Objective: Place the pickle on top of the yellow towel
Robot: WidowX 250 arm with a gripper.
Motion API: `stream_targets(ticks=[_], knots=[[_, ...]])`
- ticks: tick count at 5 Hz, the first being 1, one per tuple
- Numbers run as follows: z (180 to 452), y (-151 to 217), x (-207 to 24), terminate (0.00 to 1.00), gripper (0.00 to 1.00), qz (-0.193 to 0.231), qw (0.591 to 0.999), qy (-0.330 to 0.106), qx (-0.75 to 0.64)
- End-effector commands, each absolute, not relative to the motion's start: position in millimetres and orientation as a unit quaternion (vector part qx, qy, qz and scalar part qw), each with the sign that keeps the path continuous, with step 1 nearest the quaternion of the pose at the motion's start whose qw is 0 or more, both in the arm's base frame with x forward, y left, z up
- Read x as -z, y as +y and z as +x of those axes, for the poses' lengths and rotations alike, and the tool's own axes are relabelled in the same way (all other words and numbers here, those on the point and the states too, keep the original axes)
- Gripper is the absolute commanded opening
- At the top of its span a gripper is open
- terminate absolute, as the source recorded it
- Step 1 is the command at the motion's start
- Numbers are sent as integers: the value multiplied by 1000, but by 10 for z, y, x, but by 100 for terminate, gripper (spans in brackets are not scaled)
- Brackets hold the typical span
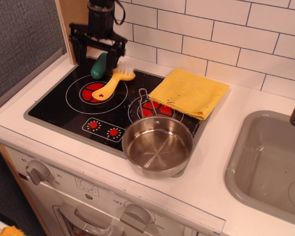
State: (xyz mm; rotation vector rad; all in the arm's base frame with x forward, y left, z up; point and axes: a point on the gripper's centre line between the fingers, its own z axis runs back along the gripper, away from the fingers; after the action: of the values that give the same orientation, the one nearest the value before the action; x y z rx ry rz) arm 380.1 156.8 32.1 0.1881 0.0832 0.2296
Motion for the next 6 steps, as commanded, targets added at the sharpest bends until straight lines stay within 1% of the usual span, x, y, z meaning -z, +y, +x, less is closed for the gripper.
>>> stream_targets(ticks=[1,2,3,4,5,6], knots=[[3811,1655,-415,0,100,108,985,39,-127],[3791,1655,-392,0,0,106,984,38,-138],[3757,1652,-428,0,0,100,985,34,-135],[3674,1643,-675,0,0,103,984,1,-147],[3549,1412,-1102,0,0,115,980,-51,-155],[3533,930,-1440,0,0,106,985,-83,-110]])
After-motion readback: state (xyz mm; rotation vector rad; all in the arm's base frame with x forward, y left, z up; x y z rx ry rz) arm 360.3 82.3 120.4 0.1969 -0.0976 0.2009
